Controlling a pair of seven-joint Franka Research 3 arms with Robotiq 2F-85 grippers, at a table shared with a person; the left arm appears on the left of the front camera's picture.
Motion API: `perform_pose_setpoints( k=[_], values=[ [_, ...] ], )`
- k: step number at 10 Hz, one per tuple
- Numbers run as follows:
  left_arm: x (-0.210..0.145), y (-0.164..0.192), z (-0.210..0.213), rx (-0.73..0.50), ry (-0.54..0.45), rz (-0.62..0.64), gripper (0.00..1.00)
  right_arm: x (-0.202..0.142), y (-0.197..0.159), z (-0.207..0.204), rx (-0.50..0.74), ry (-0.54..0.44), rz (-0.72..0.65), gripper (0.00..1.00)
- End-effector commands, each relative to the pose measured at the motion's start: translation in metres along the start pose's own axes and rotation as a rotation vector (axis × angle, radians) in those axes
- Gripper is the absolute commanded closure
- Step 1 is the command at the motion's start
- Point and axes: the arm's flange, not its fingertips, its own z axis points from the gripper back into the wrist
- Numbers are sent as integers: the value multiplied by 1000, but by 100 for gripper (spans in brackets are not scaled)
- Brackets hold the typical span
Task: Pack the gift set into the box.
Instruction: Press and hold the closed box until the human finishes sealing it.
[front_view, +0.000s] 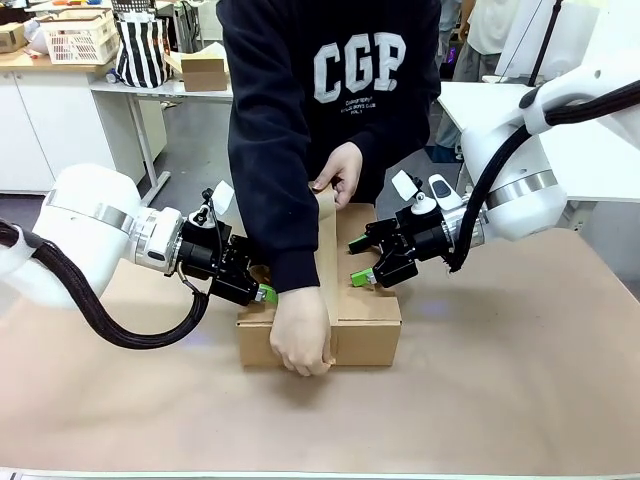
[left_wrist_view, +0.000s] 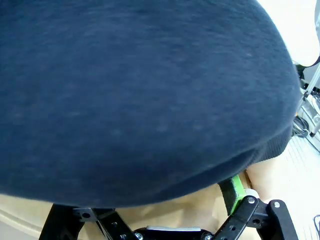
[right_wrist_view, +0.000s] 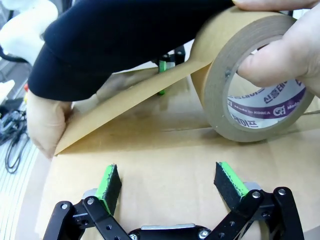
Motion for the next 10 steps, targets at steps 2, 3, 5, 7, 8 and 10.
perform_pose_setpoints(
  k=[2,3,5,7,8,10],
  values=[
    [-3,0,-1,1,3,4,0,-4,2,-1,-3,6,-4,0],
    [-3,0,-1,1,3,4,0,-4,2,-1,-3,6,-4,0],
    [-3,0,-1,1,3,4,0,-4,2,-1,-3,6,-4,0],
    [-3,0,-1,1,3,4,0,-4,2,-1,-3,6,-4,0],
    [-3,0,-1,1,3,4,0,-4,2,-1,-3,6,-4,0],
    [-3,0,-1,1,3,4,0,-4,2,-1,-3,6,-4,0]
  ],
)
